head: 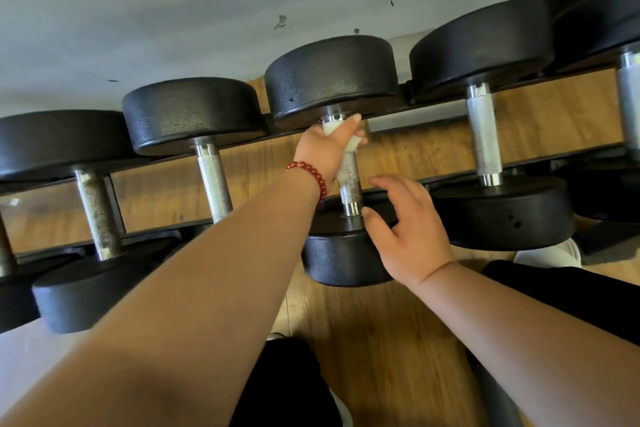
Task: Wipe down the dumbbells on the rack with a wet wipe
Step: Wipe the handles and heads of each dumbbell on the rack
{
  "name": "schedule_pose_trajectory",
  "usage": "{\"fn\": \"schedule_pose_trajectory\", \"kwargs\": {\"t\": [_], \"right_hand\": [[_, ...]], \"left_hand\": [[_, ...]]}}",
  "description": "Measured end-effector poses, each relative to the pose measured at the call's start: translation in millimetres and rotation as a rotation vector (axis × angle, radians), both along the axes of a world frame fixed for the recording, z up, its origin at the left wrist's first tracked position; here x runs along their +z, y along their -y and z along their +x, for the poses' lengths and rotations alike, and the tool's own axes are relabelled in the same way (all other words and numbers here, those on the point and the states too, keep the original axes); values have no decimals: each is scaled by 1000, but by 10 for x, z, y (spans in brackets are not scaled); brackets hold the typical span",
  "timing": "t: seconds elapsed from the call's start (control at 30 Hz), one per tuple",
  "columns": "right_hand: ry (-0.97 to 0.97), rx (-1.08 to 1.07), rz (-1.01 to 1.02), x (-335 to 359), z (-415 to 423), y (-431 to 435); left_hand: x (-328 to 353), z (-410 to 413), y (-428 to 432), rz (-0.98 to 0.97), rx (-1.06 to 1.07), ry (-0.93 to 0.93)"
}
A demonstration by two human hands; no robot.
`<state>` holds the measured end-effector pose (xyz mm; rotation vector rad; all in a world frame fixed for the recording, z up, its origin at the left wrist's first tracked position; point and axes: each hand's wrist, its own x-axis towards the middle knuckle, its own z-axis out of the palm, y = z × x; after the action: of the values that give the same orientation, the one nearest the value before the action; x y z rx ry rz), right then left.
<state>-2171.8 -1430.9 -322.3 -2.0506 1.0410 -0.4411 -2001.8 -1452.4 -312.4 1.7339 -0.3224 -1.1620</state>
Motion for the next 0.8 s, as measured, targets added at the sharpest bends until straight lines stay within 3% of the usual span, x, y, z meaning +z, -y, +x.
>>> {"fn": "schedule_pose_trajectory", "kwargs": {"t": [0.1, 0.23, 0.4, 0.57, 0.67, 0.8], "right_hand": [[2, 7, -9, -4, 5, 3], [17, 11, 2, 15, 3, 8], [2, 0, 16, 19, -2, -3], [8, 11, 18, 32, -5, -5], [-1, 6, 19, 26, -10, -5], [-32, 11, 17, 73, -22, -13]], "left_hand": [[-30, -72, -112, 35, -70, -28], [-11, 0, -220, 143, -285, 95], [90, 5, 19, 32, -46, 72], [92, -78, -306, 287, -433, 289], [117, -116, -457, 236, -267, 241], [242, -181, -620, 210, 44, 337]]}}
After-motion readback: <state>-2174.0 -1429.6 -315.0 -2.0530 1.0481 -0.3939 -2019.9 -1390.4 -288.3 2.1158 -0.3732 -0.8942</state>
